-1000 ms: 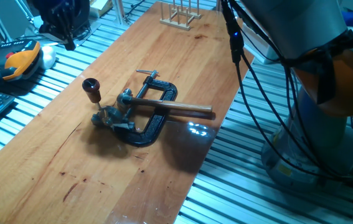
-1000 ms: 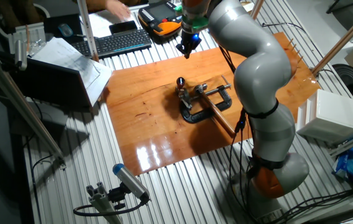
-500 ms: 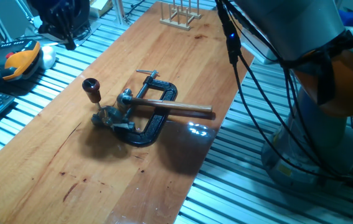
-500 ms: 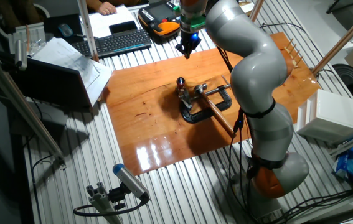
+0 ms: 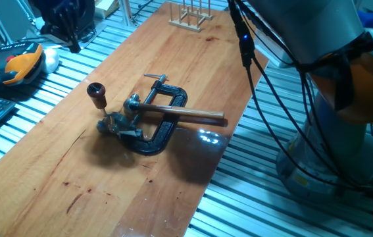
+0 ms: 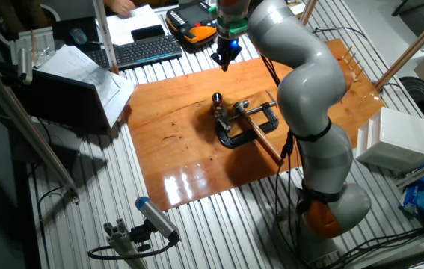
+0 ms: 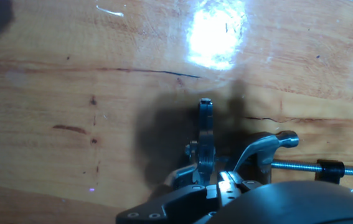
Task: Pull up the lever
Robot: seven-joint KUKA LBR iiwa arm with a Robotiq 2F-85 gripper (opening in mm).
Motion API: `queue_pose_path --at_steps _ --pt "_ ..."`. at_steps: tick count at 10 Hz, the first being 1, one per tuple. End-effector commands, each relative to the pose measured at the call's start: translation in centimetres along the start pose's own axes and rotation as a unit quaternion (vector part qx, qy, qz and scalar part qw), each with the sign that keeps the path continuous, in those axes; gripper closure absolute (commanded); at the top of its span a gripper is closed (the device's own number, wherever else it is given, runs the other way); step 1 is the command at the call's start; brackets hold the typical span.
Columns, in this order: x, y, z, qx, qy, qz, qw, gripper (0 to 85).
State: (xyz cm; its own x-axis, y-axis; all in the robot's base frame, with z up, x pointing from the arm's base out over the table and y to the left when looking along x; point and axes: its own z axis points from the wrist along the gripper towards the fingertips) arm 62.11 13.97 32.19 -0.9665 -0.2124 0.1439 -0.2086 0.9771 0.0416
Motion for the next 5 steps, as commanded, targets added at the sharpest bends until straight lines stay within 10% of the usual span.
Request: queue_pose_path --at_steps 1,5 --pt "0.06 0.04 -0.03 0.0 0.001 0.001 1.0 85.0" --pt "0.19 0.49 -0.01 -0.002 -0.001 -0.002 1.0 85.0"
